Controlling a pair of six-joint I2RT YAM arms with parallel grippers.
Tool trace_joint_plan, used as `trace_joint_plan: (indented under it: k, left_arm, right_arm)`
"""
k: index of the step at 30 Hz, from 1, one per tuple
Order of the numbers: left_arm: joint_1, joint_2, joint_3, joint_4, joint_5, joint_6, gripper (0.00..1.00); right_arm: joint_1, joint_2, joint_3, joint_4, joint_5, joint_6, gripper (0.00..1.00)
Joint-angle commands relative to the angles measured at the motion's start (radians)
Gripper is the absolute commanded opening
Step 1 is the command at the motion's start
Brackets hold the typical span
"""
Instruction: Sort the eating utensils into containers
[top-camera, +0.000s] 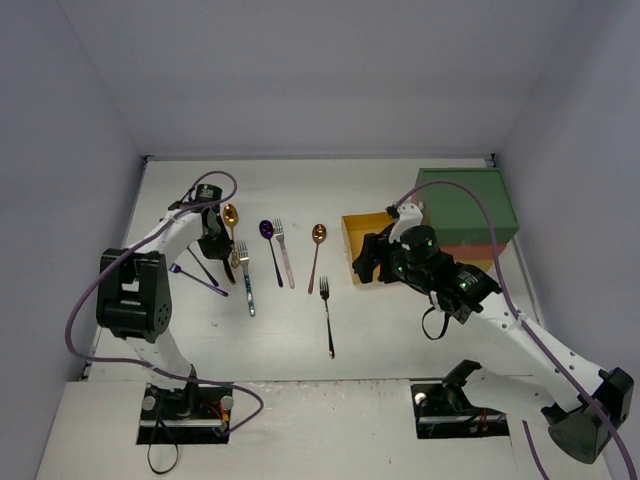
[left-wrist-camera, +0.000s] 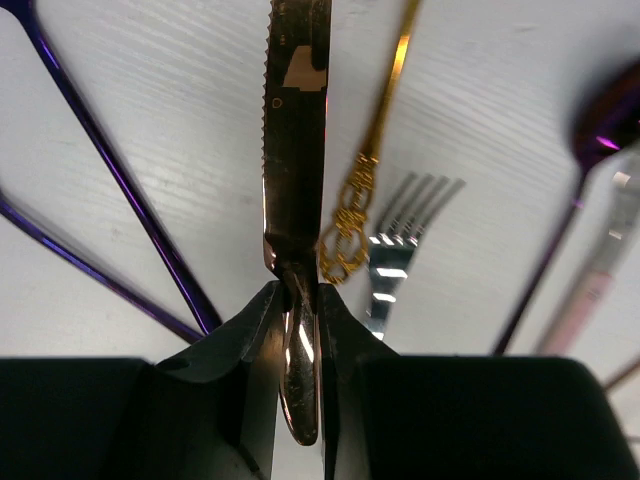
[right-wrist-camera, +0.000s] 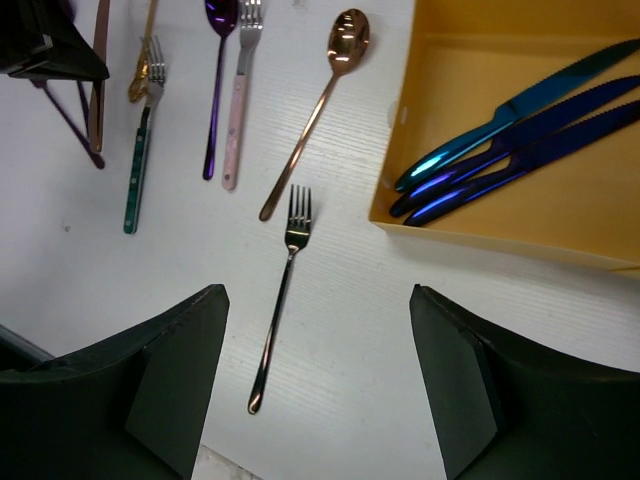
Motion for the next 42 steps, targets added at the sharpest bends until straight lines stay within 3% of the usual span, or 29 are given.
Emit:
trace_joint_plan:
  k: [1, 13, 20, 29, 32, 39, 42]
  left_arm:
    - [-0.017, -0.223, 0.028, 0.0, 0.093, -0.036, 0.0]
    - [-0.18, -0.508, -0.017, 0.133, 0.253, -0.25, 0.0]
    - [-0.29, -0.597, -0.046, 0.197, 0.216, -0.326, 0.0]
    - [-0.392, -0.601, -0.068, 0.237, 0.16, -0.352, 0.0]
    - [-0.406, -0.6, -0.071, 0.245, 0.153, -0.353, 0.0]
    - [-0.417, -0.606, -0.069, 0.251, 0.137, -0.347, 0.0]
    - [-0.418, -0.607, -0.071, 0.25, 0.13, -0.34, 0.0]
  right_arm:
    - [0.041, 0.049, 0.071, 0.147, -0.113, 0.033, 0.72]
    - [0.235, 0.283, 0.223, 0.359, -0.076, 0.073, 0.72]
    - [0.267, 0.397, 0.298, 0.394, -0.01, 0.091, 0.69]
    - [0.278, 0.48, 0.35, 0.414, 0.031, 0.103, 0.62]
    - [0.278, 0.488, 0.351, 0.417, 0.043, 0.108, 0.55]
    - [0.277, 0.491, 0.329, 0.418, 0.065, 0.124, 0.28]
    - [0.277, 0.485, 0.315, 0.418, 0.074, 0.13, 0.11]
